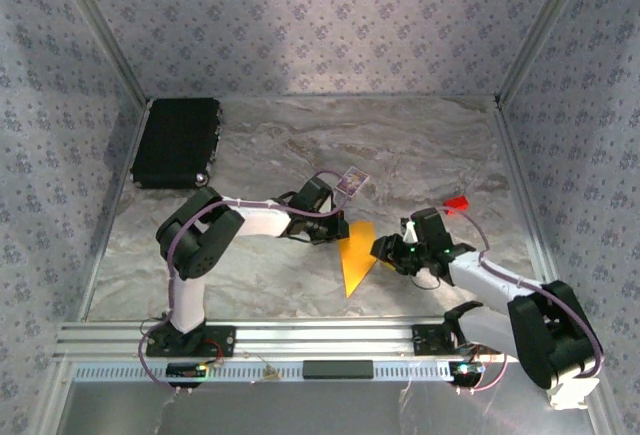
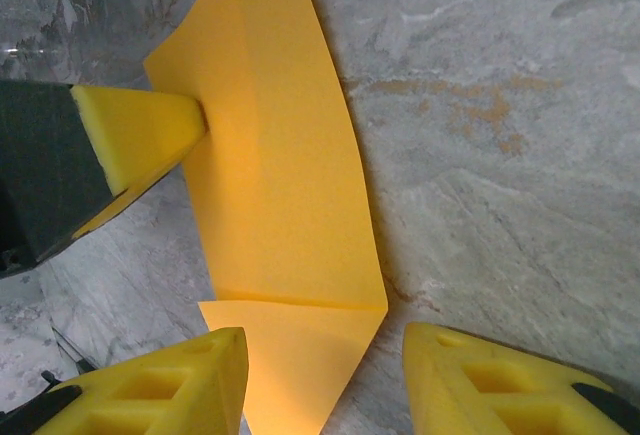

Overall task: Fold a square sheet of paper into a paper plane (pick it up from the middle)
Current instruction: Fold the wing for the fifth time at the center of the table.

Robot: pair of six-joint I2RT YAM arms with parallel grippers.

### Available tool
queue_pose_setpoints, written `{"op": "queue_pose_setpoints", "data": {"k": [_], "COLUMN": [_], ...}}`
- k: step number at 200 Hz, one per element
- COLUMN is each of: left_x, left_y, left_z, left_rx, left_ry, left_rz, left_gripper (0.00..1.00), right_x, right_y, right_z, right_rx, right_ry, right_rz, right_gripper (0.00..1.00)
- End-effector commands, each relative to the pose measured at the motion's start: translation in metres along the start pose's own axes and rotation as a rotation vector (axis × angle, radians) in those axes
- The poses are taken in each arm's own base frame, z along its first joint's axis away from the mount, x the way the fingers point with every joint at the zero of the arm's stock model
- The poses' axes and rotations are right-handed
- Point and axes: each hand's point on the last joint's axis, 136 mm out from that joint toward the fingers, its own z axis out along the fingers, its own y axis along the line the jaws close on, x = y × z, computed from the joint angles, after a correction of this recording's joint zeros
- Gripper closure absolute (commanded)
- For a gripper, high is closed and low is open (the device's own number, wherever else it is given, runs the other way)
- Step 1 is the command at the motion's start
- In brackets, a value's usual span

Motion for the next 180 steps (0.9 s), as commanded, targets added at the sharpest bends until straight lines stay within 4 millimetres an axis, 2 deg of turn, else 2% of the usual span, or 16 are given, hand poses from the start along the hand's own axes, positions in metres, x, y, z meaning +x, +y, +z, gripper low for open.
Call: {"op": "queue_pose_setpoints", "data": {"k": [1, 47, 96, 131, 180], "left_x": [0.016, 0.015, 0.015, 0.015, 0.016], "left_y": [0.044, 0.044, 0.044, 0.044, 0.046], "left_z": [0.007, 0.006, 0.005, 0.004, 0.004], "left_rx": [-0.129, -0.128, -0.128, -0.126, -0.128], "left_ry": [0.032, 0.03, 0.029, 0.024, 0.025], "left_rz": [-0.059, -0.057, -0.057, -0.057, -0.059], "left_gripper": [0.96, 0.96, 0.96, 0.97, 0.97], "right_x": [-0.01, -0.016, -0.019, -0.019, -0.016], "right_y": [0.013, 0.014, 0.006, 0.015, 0.002], "right_z": [-0.001, 0.002, 0.001, 0.0, 0.007], "right_rx": [-0.032, -0.054, -0.027, -0.085, -0.048], "right_ry": [-0.011, -0.005, -0.008, -0.006, 0.022], "right_rz": [-0.003, 0.028, 0.045, 0.04, 0.064], "right_gripper": [0.54, 0.53, 0.52, 0.53, 0.55]}}
